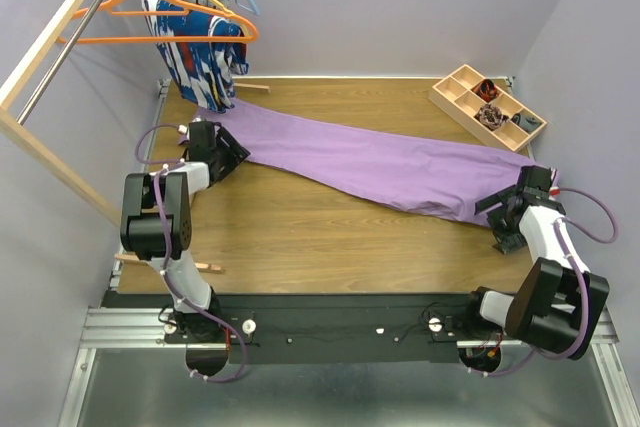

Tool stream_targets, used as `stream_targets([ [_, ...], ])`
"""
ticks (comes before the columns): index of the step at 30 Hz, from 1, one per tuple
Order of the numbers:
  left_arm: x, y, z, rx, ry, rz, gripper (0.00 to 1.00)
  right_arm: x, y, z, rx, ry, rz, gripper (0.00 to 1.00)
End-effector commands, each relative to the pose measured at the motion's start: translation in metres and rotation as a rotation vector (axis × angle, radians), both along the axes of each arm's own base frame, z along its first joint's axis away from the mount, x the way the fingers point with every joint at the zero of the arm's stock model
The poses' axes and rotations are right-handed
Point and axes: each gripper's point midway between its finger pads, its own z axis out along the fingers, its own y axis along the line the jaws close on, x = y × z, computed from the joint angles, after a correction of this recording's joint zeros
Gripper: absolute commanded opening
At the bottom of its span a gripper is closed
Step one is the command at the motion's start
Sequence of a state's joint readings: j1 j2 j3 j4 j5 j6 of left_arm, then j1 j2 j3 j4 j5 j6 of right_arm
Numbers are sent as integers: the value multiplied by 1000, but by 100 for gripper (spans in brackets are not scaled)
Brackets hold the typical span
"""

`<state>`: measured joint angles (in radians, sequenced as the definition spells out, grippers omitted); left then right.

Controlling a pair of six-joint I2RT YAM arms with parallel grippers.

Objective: Place the trousers on the hanger
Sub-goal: Fold the trousers

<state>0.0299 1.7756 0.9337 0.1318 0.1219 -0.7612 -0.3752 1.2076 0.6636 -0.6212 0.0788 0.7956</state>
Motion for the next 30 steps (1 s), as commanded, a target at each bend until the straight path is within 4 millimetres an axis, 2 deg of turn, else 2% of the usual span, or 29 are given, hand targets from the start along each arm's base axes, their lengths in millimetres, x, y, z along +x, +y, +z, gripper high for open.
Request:
stream_targets([
  [1,10,-1,-8,-12,14,21,73,2,-1,3,8,-34,-30,100],
  [7,20,1,-7,-20,11,51,65,4,-1,5,9,-43,-35,100],
  [10,23,4,-10,-13,19,68,58,3,-2,4,10,-35,-35,100],
  [14,26,6,-13,-6,36,79,43,3,-3,3,3,-30,-43,100],
  [16,26,7,-15,-3,45,84,41,0,-4,-1,-1,-17,-48,100],
  [17,27,8,-14,1,44,82,33,-1,-5,-2,-5,-12,-50,100],
  [20,30,9,-16,9,52,82,17,-4,-5,-7,-2,-1,-61,100],
  [24,32,9,-18,19,62,77,2,-5,-6,-9,0,3,-80,100],
  [30,31,5,-15,15,53,40,0,-7,-8,-8,1,-3,-104,100],
])
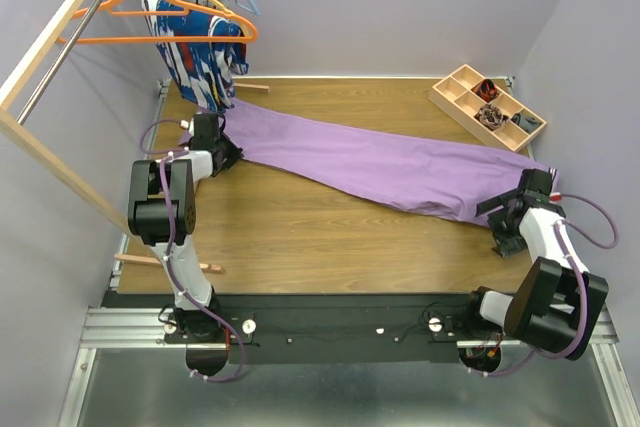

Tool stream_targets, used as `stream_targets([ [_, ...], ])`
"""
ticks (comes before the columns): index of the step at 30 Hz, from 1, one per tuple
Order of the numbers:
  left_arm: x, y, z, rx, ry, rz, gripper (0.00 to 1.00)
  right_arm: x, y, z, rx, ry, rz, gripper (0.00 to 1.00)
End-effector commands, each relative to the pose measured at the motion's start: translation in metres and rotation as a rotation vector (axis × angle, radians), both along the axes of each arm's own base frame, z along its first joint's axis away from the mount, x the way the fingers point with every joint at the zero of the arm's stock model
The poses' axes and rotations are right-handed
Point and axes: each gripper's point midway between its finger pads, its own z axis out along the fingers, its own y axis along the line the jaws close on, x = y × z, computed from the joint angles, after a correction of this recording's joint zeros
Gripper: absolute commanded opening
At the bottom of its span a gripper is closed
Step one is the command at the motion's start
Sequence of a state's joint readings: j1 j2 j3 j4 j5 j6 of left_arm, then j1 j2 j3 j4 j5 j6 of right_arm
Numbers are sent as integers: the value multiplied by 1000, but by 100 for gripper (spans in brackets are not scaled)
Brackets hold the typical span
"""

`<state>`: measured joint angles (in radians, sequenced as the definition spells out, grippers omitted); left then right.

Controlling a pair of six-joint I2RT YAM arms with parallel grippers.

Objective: Place the trousers on the hanger
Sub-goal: Fold the trousers

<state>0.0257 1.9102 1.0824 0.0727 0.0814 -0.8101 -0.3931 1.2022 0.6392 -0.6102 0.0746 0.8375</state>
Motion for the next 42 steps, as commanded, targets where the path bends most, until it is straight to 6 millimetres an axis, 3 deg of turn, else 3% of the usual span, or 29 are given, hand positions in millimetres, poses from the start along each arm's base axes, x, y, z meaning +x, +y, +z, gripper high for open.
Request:
stream_targets([
  [1,1,0,1,25,-5,-19,0,-4,-8,-3,-20,1,-54,100],
  [9,5,5,31,69,-79,-35,0,-13,-35,7,-83,-17,-135,100],
  [12,6,6,36,82,-90,-41,0,-19,-51,11,-127,-5,-160,100],
  [18,12,6,42,91,-103,-50,0,-23,-65,6,-152,28,-194,100],
  [25,15,6,43,97,-102,-59,0,-10,-96,15,-248,-18,-229,98],
  [34,15,6,42,111,-93,-72,0,4,-105,4,-253,-39,-235,96],
  [38,15,8,44,113,-94,-68,0,4,-108,-4,-252,-21,-238,87],
  [42,15,10,46,124,-96,-63,0,6,-116,-6,-273,-4,-236,65],
])
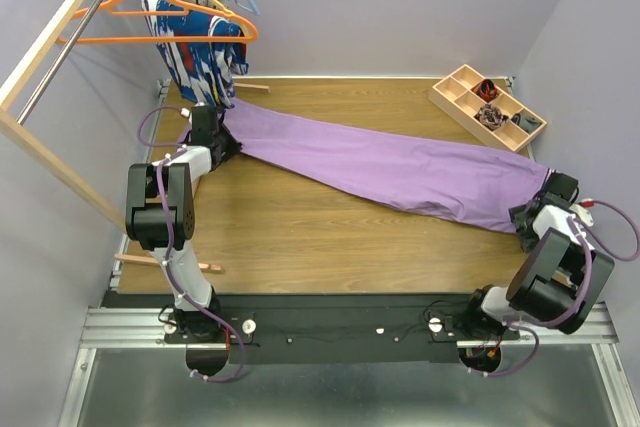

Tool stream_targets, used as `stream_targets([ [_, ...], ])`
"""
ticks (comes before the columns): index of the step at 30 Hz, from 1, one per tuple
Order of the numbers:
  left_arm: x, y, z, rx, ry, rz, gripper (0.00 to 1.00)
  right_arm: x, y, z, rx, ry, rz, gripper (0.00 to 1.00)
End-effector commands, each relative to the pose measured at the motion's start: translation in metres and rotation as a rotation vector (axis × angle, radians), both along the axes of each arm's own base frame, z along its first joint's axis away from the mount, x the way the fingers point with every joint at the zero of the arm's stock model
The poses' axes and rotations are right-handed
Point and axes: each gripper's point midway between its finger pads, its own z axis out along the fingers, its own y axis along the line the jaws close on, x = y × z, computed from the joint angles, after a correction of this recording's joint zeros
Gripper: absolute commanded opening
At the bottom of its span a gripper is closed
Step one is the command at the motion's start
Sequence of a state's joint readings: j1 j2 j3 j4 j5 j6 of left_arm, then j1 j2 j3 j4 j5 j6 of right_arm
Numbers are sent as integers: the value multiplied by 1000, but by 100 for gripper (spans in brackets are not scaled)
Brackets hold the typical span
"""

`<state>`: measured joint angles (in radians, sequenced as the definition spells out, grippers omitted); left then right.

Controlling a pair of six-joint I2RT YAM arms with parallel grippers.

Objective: Place the trousers on the hanger
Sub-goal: Fold the trousers

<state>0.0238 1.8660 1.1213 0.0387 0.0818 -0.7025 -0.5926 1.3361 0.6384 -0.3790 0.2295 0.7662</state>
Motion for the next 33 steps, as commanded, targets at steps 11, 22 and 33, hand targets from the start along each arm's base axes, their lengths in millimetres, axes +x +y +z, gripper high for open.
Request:
stream_targets([
  [11,8,33,27,180,-51,35,0,16,-51,26,-176,58,17,5],
  [22,-6,50,29,234,-41,67,0,5,-77,44,-283,188,10,1],
  [33,-40,49,30,229,-31,72,0,-41,-47,31,-195,279,-55,1],
])
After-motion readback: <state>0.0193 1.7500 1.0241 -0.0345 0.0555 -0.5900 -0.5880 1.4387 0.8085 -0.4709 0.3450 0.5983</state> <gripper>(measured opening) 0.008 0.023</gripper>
